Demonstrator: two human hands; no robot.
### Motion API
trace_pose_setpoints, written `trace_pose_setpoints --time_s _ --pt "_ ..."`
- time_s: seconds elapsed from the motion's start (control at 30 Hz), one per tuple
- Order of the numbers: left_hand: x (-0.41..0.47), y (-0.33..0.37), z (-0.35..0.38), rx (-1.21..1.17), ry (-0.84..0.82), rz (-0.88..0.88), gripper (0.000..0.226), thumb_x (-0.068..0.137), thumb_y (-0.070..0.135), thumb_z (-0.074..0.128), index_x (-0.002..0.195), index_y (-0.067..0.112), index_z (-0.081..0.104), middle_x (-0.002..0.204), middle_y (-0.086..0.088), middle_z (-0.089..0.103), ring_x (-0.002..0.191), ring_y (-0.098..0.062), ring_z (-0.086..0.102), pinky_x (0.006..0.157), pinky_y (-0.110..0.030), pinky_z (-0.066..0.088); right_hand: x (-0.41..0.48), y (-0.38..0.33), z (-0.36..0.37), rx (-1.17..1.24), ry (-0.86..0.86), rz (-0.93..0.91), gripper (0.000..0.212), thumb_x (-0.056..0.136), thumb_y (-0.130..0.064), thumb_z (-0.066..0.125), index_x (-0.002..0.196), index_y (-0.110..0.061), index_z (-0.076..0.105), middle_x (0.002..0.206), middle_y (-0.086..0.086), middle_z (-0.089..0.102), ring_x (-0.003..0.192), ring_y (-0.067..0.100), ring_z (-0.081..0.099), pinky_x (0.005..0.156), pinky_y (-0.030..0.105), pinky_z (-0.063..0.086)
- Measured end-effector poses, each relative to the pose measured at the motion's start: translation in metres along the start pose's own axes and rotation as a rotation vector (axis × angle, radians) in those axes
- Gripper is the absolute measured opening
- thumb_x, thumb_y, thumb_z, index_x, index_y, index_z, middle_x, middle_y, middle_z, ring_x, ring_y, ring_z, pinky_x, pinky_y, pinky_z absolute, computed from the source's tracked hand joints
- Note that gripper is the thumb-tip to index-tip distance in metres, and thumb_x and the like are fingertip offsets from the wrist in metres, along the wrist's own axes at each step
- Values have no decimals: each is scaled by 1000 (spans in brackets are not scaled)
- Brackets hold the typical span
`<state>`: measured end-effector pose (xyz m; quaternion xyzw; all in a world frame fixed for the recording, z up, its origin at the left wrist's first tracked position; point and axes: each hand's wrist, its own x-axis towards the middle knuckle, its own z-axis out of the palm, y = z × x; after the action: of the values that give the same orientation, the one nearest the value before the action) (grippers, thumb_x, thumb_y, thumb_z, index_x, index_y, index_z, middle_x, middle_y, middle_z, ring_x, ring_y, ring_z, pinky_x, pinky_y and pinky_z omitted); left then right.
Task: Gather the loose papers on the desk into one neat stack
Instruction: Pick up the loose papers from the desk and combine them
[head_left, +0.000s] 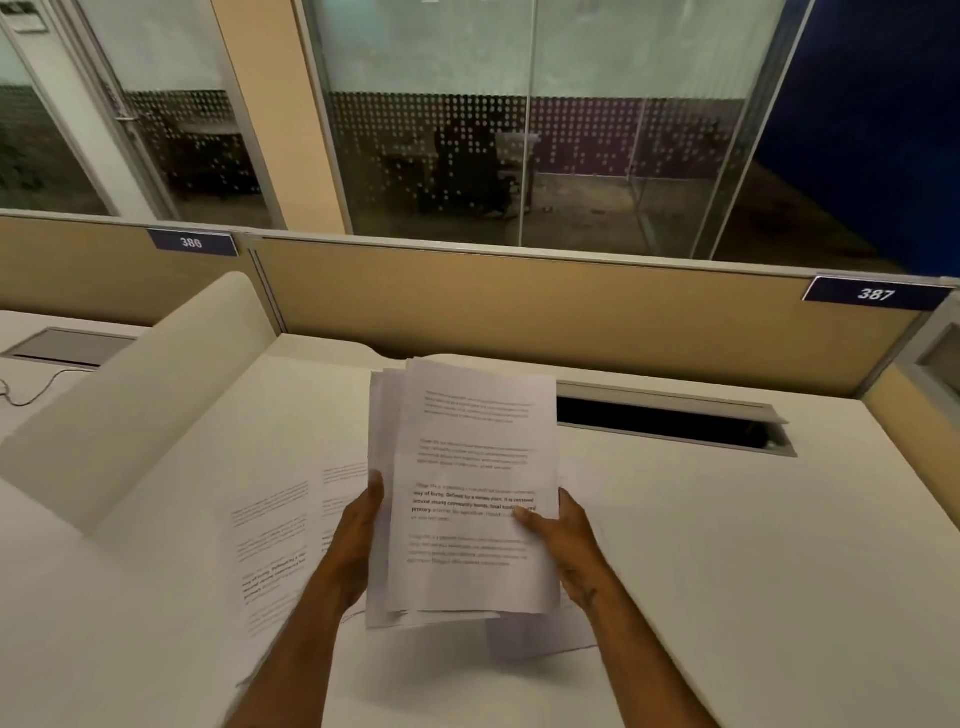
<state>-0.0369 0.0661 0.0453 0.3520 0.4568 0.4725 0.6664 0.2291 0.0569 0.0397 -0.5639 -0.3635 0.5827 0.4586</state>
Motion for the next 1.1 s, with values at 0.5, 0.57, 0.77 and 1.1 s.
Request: trace_pose_setpoints --time_s 0.5,0.57,0.77,1.1 --pt "-45 -9 -48 194 296 99 30 90 10 71 119 17 68 106 -11 81 92 -35 78 73 -45 65 2 39 -44 -957 430 250 66 89 -48 65 140 -13 43 139 16 48 128 34 47 103 48 43" --pt "-52 -12 -58 177 310 92 29 91 9 70 118 18 69 107 -11 80 93 -35 78 72 -44 64 -1 50 -52 -1079 391 294 72 86 -48 68 141 -11 38 138 15 46 127 33 46 101 47 44" --pt "-60 -19 -76 143 310 70 32 90 11 71 122 17 67 110 -14 79 96 -39 77 76 -50 64 9 56 -63 -795 403 397 58 80 -22 75 131 -6 53 128 18 62 117 38 57 101 47 48" --pt "-43 10 -104 131 286 88 34 90 11 71 123 13 65 108 -18 79 92 -43 77 78 -58 62 -21 -50 -73 -80 251 -77 20 80 -19 79 99 -19 71 100 8 79 83 29 77 62 36 61"
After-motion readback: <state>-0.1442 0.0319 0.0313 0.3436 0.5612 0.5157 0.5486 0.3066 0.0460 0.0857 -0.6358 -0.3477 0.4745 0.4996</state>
